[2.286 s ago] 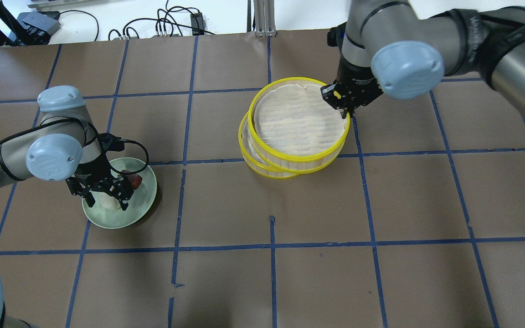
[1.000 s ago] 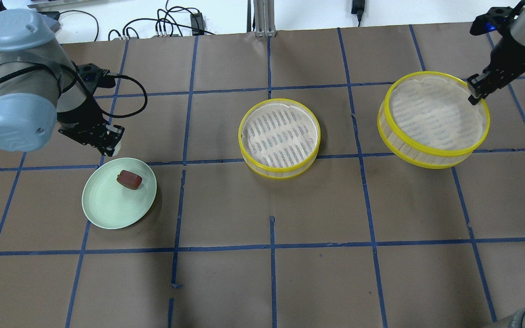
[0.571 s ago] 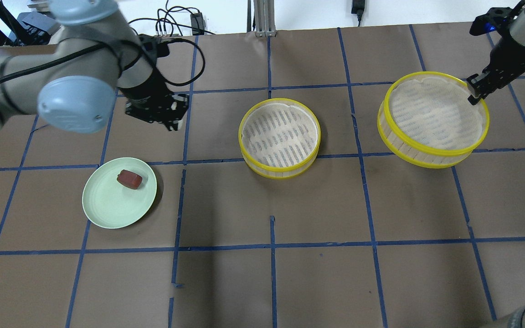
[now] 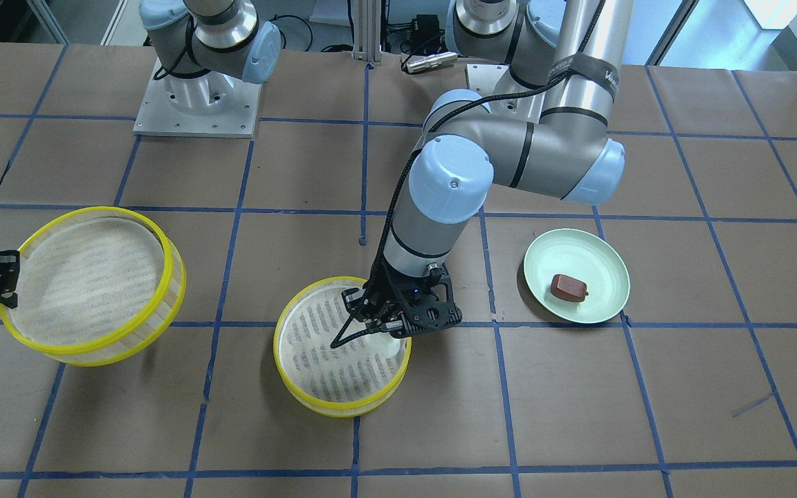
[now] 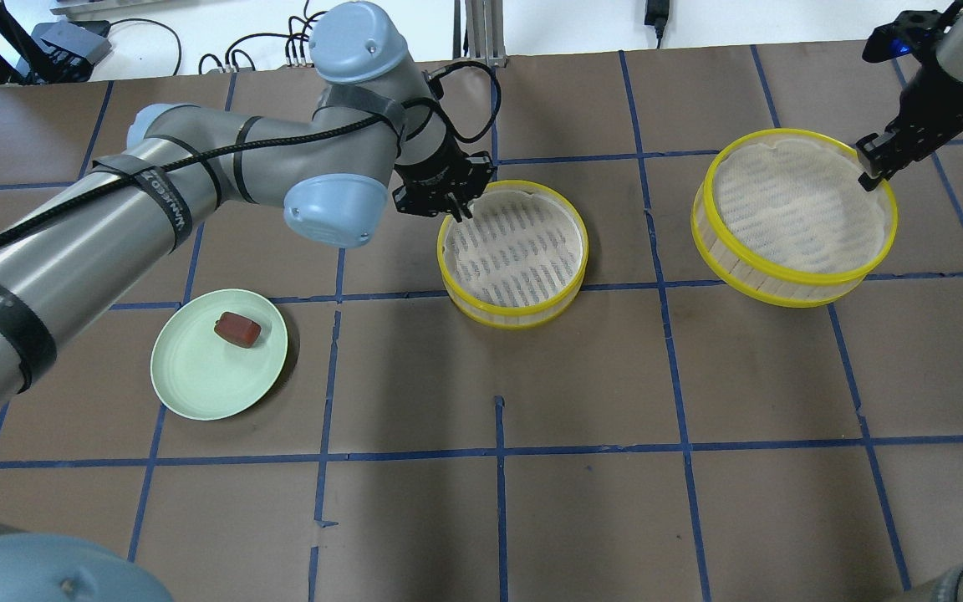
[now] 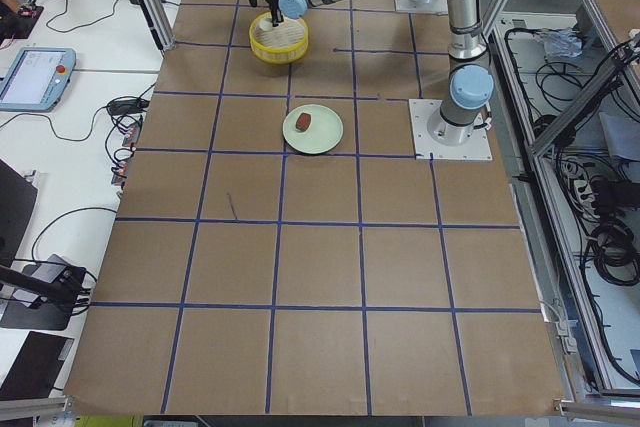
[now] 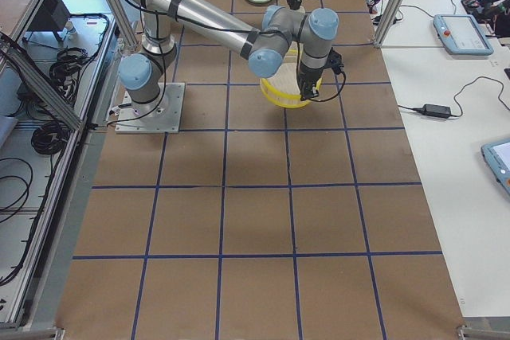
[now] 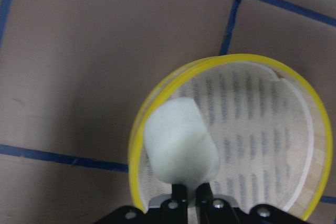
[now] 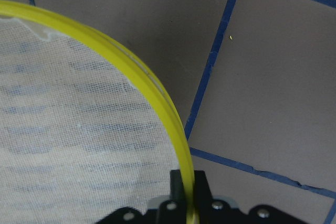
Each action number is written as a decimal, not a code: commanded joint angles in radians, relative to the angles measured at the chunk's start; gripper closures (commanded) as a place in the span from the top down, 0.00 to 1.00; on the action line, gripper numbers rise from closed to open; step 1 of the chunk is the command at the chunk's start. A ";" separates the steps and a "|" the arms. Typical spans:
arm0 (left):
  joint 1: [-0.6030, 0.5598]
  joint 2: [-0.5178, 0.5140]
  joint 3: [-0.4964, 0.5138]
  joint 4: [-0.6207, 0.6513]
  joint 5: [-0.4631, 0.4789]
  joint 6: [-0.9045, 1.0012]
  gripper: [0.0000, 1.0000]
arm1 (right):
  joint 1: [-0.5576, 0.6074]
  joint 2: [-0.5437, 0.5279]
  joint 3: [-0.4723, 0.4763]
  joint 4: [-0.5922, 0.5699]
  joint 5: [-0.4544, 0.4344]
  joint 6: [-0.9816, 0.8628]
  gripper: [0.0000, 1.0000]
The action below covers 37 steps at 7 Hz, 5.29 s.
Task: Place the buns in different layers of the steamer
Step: 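Carry white bun with left gripper over the open bottom steamer layer, then lower white bun into bottom layer and open left gripper, then set top steamer layer back onto bottom layer with right gripper while left returns to plate, then grasp brown bun on green plate with left gripper and lift it, then carry brown bun toward steamer with left gripper while right gripper releases rim, then lower brown bun into top steamer layer with left gripper while right withdraws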
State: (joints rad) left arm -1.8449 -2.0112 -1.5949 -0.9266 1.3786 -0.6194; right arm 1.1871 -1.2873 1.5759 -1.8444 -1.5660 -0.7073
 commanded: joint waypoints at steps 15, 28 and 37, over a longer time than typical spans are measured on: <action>0.544 0.138 -0.398 -0.095 0.242 1.054 1.00 | 0.563 0.154 -0.042 -0.131 -0.043 0.916 0.06; 0.305 0.353 -0.137 -0.324 0.001 0.720 0.02 | 0.568 0.140 0.010 -0.153 -0.040 0.970 0.36; -0.008 0.089 -0.111 0.192 -0.084 0.222 1.00 | 0.390 -0.243 -0.137 0.433 0.040 0.668 0.88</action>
State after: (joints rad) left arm -1.8407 -1.9025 -1.7058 -0.7706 1.2945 -0.3697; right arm 1.5890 -1.4814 1.4511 -1.5042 -1.5319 -0.0099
